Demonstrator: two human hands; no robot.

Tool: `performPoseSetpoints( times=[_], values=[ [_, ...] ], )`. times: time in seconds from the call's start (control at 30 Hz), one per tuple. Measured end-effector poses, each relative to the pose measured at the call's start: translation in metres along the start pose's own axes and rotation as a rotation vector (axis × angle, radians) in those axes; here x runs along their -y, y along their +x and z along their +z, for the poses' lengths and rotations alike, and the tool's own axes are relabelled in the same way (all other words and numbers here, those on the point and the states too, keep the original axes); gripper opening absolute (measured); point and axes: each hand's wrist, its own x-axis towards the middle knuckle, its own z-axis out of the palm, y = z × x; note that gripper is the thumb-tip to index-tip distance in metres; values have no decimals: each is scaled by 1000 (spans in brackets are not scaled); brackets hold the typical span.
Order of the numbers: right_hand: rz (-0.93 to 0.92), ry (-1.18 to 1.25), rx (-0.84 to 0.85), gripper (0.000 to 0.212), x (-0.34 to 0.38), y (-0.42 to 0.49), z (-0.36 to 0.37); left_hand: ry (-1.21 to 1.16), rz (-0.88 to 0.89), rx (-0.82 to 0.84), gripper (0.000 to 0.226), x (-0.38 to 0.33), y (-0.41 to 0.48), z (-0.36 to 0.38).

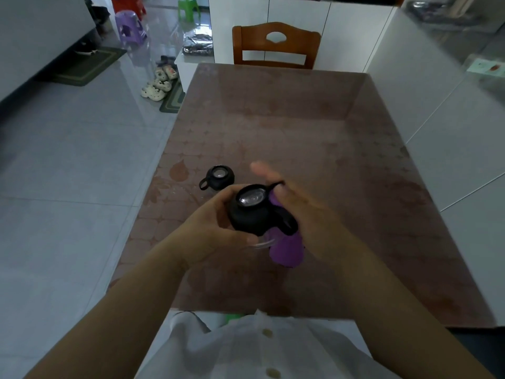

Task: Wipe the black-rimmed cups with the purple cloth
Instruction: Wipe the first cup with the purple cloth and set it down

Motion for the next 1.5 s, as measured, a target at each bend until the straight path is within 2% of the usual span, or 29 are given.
performPoseSetpoints(
  times=[0.07, 0.2, 0.33, 0.43, 0.63, 0.8, 0.97, 1.1, 1.2, 1.33, 1.43, 1.5],
  values=[
    [26, 31, 31, 32, -3, 1, 4, -9, 18, 25, 80, -1, 0, 0],
    [41, 144, -27, 37, -5, 4, 1, -12, 27, 98, 72, -1, -3, 7],
    [131, 228, -77, 45, -14, 1, -8, 140, 74, 90, 78, -2, -3, 14],
    [129, 356, -107, 42, -14, -5, -17, 228, 98, 78, 80, -1, -4, 10],
    [114, 183, 15, 34, -12, -13, -5, 221, 64, 63, 80, 2, -5, 7],
    [174, 222, -80, 38, -19, -7, -5, 229, 58, 95, 80, 1, -7, 10],
    [166, 351, -74, 40, -14, -14, -11, 261, 82, 49, 79, 6, -7, 7],
    [144, 248, -6, 41, -21, -15, -2, 244, 66, 47, 78, 12, -7, 5],
    [174, 239, -32, 32, -34, -13, 0, 265, 39, 48, 77, 15, -10, 3],
    [262, 47, -75, 35, -55, -9, -6, 280, 37, 44, 77, 19, -16, 0],
    [284, -117, -222, 29, -66, -7, -15, 322, 33, -89, 77, 27, -20, -14],
    [216, -203, -349, 30, -67, -7, -21, 371, 2, -274, 76, 41, -21, -31]
  ],
)
